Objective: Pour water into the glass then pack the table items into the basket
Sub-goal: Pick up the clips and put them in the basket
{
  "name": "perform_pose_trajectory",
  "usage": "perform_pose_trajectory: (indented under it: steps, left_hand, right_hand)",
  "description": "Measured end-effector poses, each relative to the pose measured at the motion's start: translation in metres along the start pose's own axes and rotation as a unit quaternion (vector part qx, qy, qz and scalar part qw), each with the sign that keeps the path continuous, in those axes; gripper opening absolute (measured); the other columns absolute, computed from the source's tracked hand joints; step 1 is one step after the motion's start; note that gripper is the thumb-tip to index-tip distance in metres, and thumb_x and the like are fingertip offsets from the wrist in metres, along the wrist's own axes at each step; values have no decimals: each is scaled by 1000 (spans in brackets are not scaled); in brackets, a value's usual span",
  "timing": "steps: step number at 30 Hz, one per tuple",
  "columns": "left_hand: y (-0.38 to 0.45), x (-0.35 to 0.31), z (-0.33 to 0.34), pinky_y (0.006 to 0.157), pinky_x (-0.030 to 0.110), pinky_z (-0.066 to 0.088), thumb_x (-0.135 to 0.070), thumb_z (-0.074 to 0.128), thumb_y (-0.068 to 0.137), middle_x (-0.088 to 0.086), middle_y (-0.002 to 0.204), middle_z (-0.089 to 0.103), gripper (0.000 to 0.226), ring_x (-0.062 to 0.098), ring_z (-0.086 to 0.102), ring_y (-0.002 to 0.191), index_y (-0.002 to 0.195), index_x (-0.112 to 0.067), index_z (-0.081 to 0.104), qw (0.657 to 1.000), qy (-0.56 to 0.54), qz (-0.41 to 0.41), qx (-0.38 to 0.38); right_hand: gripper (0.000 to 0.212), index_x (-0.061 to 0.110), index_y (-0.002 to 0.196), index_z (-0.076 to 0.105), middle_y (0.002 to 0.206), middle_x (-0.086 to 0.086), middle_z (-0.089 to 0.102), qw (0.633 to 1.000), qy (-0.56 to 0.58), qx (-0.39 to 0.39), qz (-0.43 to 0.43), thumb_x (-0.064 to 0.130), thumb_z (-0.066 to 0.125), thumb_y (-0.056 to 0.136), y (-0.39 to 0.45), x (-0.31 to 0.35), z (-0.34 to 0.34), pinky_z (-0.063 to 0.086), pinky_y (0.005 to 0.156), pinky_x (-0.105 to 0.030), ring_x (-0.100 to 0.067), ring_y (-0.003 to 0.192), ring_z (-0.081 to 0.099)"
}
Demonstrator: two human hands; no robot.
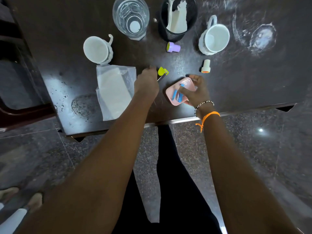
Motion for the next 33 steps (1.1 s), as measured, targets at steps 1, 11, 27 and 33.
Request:
perform_pose_trajectory:
  steps: [1, 11, 27, 33]
  left_hand:
    - [-2, 1, 0, 87, 45, 45, -5, 51, 90, 21, 123, 53, 30, 41, 53, 112, 119, -2, 45, 1000, -5, 3, 1]
    - [-40, 15, -6, 75, 36, 37, -12, 57, 85, 20, 106, 58, 23, 37, 54, 98, 104, 0, 49, 989, -140, 34, -46]
    - [-159, 192, -91, 85, 28, 51, -9, 63, 85, 2, 99, 68, 30, 15, 64, 88, 114, -12, 55, 818, -501, -124, -255]
    - [-211, 313, -145, 77, 17, 48, -11, 62, 85, -6, 87, 67, 19, 7, 64, 78, 103, -8, 68, 754, -470, -244, -389]
  right_hand:
    - [61, 18, 122, 47, 124, -6, 49, 1000, -29, 3, -13, 15, 78, 70, -1, 0, 1, 47, 97, -52, -25, 117, 49]
    - [60, 10, 115, 44, 120, -13, 49, 933, -284, -194, -103, 28, 75, 68, -25, 8, 25, 43, 86, -42, -35, 108, 48]
    - [13, 6, 95, 62, 90, 1, 63, 943, -133, 82, -293, 13, 64, 84, -133, 127, 194, 39, 64, -3, -9, 83, 57]
    - [22, 11, 101, 61, 91, -2, 67, 906, -171, 221, -319, 7, 62, 80, -198, 172, 329, 47, 84, -30, -13, 86, 62]
Point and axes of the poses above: each hand's wrist, its own y-axis towards the middle knuckle, its own z-axis out of the palm, x = y × z, the point moved 3 cm from there along y, towards the middle knuckle
